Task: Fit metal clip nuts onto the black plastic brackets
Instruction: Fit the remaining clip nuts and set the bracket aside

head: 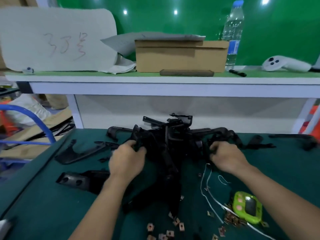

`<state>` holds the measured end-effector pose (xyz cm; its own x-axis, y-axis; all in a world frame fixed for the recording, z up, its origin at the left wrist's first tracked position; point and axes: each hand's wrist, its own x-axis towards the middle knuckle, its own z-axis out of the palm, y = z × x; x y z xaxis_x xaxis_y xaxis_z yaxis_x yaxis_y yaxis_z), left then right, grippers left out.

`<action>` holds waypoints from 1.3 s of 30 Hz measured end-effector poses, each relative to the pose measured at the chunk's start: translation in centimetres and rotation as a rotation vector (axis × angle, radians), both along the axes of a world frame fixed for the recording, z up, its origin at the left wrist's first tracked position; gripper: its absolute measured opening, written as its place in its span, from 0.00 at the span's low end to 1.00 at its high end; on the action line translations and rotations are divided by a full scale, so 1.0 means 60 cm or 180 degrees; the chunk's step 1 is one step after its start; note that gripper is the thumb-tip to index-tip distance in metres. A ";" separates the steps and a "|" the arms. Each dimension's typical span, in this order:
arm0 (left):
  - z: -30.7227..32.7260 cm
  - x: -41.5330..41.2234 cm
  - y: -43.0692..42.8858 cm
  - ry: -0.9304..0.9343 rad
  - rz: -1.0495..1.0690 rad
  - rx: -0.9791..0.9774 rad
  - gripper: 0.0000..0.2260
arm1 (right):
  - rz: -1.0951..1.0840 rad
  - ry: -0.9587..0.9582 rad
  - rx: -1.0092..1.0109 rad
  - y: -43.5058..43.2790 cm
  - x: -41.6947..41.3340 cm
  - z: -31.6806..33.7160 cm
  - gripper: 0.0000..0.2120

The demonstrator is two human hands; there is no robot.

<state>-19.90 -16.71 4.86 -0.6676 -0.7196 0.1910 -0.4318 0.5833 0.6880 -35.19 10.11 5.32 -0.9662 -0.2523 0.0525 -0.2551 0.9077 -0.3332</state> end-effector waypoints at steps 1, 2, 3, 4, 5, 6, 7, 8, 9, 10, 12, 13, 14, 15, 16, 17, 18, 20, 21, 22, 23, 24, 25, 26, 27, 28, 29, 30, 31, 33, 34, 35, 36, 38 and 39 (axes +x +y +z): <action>0.001 0.017 -0.022 0.0031 0.0147 -0.0125 0.25 | 0.0096 0.0140 0.0022 -0.014 0.025 0.007 0.18; 0.000 0.030 -0.047 -0.0052 0.0227 -0.0245 0.27 | 0.0250 0.0180 -0.0040 -0.030 0.050 0.015 0.18; -0.003 0.041 -0.075 -0.0259 0.0267 -0.0397 0.29 | 0.0437 0.0122 -0.0202 -0.047 0.074 0.022 0.19; -0.008 0.048 -0.104 -0.0537 0.0281 -0.0560 0.32 | 0.0638 -0.0012 -0.0404 -0.065 0.100 0.027 0.19; -0.015 0.055 -0.132 -0.0810 0.0280 -0.0658 0.34 | 0.0852 -0.0168 -0.0558 -0.083 0.126 0.029 0.21; -0.024 0.060 -0.158 -0.1014 0.0282 -0.0648 0.35 | 0.1086 -0.0291 -0.0639 -0.099 0.151 0.024 0.24; -0.033 0.060 -0.181 -0.1169 0.0264 -0.0572 0.36 | 0.1317 -0.0362 -0.0658 -0.114 0.174 0.015 0.28; -0.041 0.058 -0.199 -0.1306 0.0207 -0.0458 0.37 | 0.1548 -0.0418 -0.0586 -0.128 0.194 0.001 0.31; -0.048 0.055 -0.213 -0.1414 0.0110 -0.0293 0.38 | 0.1806 -0.0483 -0.0400 -0.142 0.213 -0.013 0.34; -0.053 0.051 -0.224 -0.1442 -0.0009 -0.0112 0.39 | 0.2026 -0.0532 -0.0116 -0.153 0.224 -0.026 0.34; -0.058 0.039 -0.230 -0.1313 -0.0139 0.0066 0.38 | 0.2137 -0.0622 0.0408 -0.163 0.226 -0.044 0.32; -0.060 0.033 -0.226 -0.1220 -0.0179 0.0079 0.36 | 0.2049 -0.0642 0.0534 -0.162 0.221 -0.047 0.31; -0.062 0.027 -0.221 -0.1170 -0.0215 0.0043 0.35 | 0.1901 -0.0618 0.0592 -0.160 0.214 -0.047 0.31; -0.064 0.023 -0.216 -0.1108 -0.0185 -0.0061 0.33 | 0.1735 -0.0555 0.0635 -0.155 0.206 -0.045 0.30; -0.062 0.020 -0.212 -0.0992 -0.0087 -0.0184 0.30 | 0.1574 -0.0437 0.0670 -0.150 0.199 -0.042 0.29; -0.059 0.020 -0.211 -0.0822 0.0067 -0.0368 0.28 | 0.1419 -0.0240 0.0687 -0.144 0.191 -0.040 0.27; -0.059 0.020 -0.217 -0.0692 0.0200 -0.0622 0.28 | 0.1267 0.0031 0.0663 -0.138 0.184 -0.038 0.24; -0.057 0.021 -0.238 -0.0879 0.0156 -0.0892 0.34 | 0.1010 0.0632 0.0425 -0.122 0.179 -0.036 0.20; -0.053 0.022 -0.246 -0.1131 0.0023 -0.0762 0.37 | 0.0961 0.0859 0.0252 -0.115 0.183 -0.037 0.18; -0.051 0.023 -0.249 -0.1404 -0.0085 -0.0601 0.36 | 0.0968 0.0976 0.0090 -0.112 0.190 -0.038 0.16; -0.051 0.023 -0.249 -0.1640 -0.0110 -0.0553 0.33 | 0.1005 0.0980 -0.0059 -0.112 0.200 -0.039 0.14; -0.054 0.021 -0.247 -0.1765 -0.0059 -0.0640 0.28 | 0.1051 0.0895 -0.0235 -0.116 0.212 -0.040 0.12; -0.054 0.017 -0.244 -0.1802 -0.0001 -0.0768 0.23 | 0.1105 0.0736 -0.0412 -0.122 0.226 -0.041 0.10; -0.055 0.015 -0.237 -0.1780 0.0053 -0.0801 0.18 | 0.1159 0.0534 -0.0563 -0.129 0.241 -0.044 0.09; -0.055 0.017 -0.228 -0.1688 0.0092 -0.0773 0.14 | 0.1193 0.0309 -0.0698 -0.135 0.257 -0.045 0.09; -0.053 0.019 -0.218 -0.1486 0.0117 -0.0720 0.13 | 0.1182 0.0053 -0.0863 -0.138 0.271 -0.046 0.08; -0.047 0.023 -0.206 -0.1165 0.0153 -0.0664 0.14 | 0.1144 -0.0266 -0.1063 -0.137 0.284 -0.043 0.08; -0.037 0.029 -0.188 -0.0778 0.0204 -0.0690 0.14 | 0.1108 -0.0626 -0.1309 -0.136 0.295 -0.040 0.08; -0.025 0.039 -0.160 -0.0341 0.0194 -0.0816 0.14 | 0.1061 -0.0978 -0.1599 -0.133 0.304 -0.035 0.07; -0.007 0.063 -0.081 0.0558 -0.0274 -0.1304 0.09 | 0.0824 -0.1621 -0.2544 -0.122 0.320 -0.023 0.06; -0.001 0.080 -0.036 0.0848 -0.0724 -0.1612 0.07 | 0.0653 -0.1998 -0.3174 -0.115 0.325 -0.018 0.10; 0.002 0.097 0.009 0.0949 -0.1198 -0.1918 0.08 | 0.0487 -0.2391 -0.3736 -0.103 0.327 -0.014 0.16; -0.004 0.114 0.050 0.0911 -0.1632 -0.2195 0.12 | 0.0369 -0.2695 -0.4089 -0.089 0.329 -0.014 0.23; -0.026 0.146 0.113 0.0719 -0.2091 -0.2602 0.19 | 0.0356 -0.2888 -0.4182 -0.057 0.337 -0.015 0.25; -0.040 0.159 0.136 0.0700 -0.2137 -0.2729 0.19 | 0.0359 -0.2834 -0.4073 -0.040 0.343 -0.018 0.21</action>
